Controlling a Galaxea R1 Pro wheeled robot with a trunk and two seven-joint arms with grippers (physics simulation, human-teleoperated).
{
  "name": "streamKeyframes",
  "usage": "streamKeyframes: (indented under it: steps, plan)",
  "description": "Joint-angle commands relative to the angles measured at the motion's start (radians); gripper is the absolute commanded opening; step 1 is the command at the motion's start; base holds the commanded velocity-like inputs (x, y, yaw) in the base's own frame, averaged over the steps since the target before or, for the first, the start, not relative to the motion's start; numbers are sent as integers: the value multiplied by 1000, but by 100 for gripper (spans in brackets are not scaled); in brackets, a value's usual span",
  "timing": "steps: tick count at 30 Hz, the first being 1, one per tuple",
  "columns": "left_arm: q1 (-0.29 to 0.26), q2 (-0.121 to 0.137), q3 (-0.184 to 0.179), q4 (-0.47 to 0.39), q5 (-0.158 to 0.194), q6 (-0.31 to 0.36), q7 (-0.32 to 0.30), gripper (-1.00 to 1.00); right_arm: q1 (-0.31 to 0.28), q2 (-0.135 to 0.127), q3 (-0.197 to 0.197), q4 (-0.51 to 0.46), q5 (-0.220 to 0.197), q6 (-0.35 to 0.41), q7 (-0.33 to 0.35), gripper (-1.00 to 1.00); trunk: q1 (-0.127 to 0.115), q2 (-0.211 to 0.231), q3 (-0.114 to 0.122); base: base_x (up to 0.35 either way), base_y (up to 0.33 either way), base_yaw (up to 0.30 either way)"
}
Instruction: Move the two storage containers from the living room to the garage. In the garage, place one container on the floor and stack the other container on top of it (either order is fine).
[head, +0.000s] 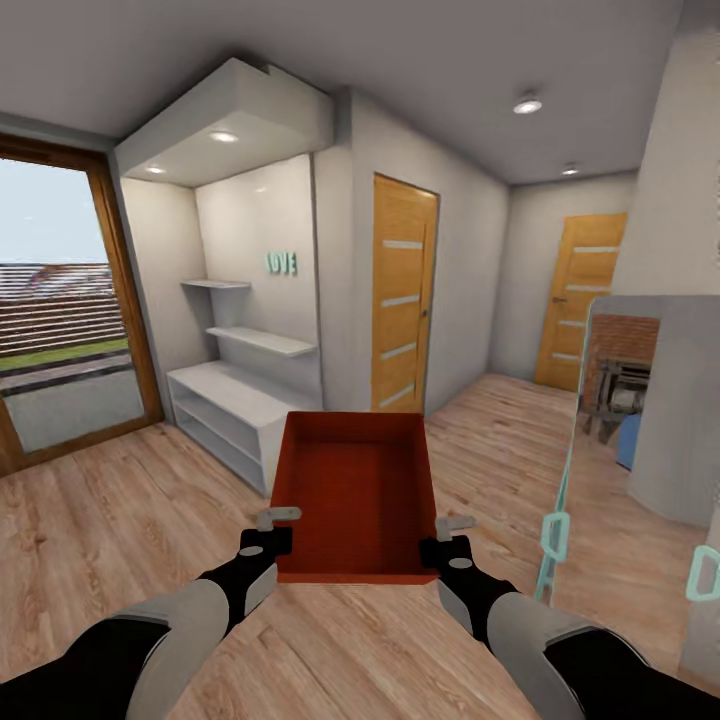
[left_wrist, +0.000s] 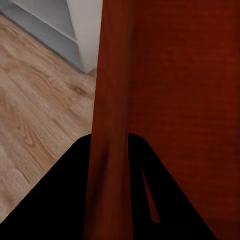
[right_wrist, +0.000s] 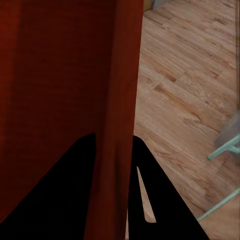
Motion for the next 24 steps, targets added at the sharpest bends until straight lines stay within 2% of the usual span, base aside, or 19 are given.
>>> streamKeyframes:
  steps: [1, 11, 24]
  plan:
    - [-1, 0, 28, -7, 0, -16, 19, -100, -1, 3, -2, 6, -24, -5, -7, -100, 1, -1, -1, 323, 142, -245]
    - [-1, 0, 28, -7, 0, -16, 19, -100, -1, 3, -2, 6, -24, -5, -7, -100, 1, -1, -1, 323, 142, -275]
    - [-1, 0, 28, -7, 0, -16, 19, -100, -1, 3, -2, 6, -24, -5, -7, -100, 1, -1, -1, 323, 142, -27]
